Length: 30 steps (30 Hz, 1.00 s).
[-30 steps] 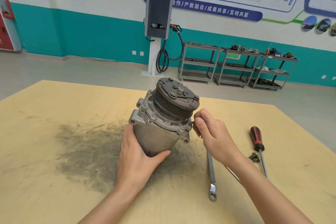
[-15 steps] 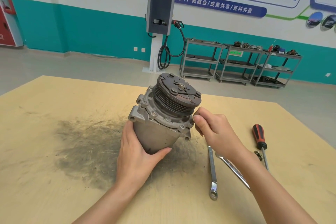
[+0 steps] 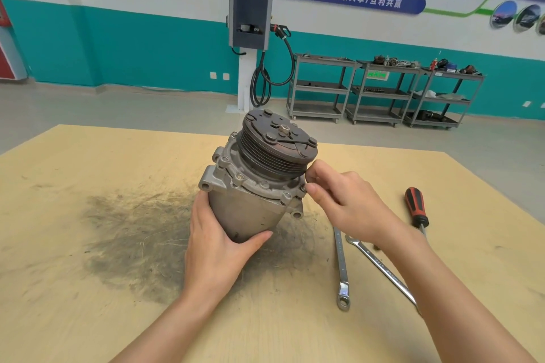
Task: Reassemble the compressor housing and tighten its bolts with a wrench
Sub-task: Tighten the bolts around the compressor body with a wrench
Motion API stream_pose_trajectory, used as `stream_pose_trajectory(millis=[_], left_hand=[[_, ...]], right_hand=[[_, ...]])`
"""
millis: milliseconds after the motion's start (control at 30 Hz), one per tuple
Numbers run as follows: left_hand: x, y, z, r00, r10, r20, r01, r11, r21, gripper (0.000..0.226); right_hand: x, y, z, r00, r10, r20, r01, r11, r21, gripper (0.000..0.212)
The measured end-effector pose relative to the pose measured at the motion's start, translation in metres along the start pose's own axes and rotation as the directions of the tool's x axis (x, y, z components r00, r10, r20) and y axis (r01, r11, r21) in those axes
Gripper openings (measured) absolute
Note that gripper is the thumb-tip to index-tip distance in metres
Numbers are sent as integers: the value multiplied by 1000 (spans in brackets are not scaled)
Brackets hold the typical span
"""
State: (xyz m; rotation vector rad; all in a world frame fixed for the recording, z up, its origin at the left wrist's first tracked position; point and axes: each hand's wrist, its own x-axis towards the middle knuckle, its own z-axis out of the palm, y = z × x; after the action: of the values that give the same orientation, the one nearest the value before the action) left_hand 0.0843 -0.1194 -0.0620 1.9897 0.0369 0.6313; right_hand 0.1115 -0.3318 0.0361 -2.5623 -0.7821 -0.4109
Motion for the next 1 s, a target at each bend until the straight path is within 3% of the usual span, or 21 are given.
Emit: stream_pose_trajectory(millis=[367,600,867,1000], left_hand=[[1,-1,0,1000,13,-6,-13,1000,-2,120],[1,-2,0,1000,24,-8,-24,1000,2,120],[0,-3,1,1000,30,-5,-31,999,-14,120],[1,-3,0,999,32,4,-31,999,-23,120]], right_hand=[[4,-11,10,988,96,-118,-90,994,54,41],[0,-2,2,1000,7,-19,-7,1000,-16,16],[3,-14,17,986,129,-109,-103,971,214,34],[5,-13,13,980,195,-46,-167,920,356,42]])
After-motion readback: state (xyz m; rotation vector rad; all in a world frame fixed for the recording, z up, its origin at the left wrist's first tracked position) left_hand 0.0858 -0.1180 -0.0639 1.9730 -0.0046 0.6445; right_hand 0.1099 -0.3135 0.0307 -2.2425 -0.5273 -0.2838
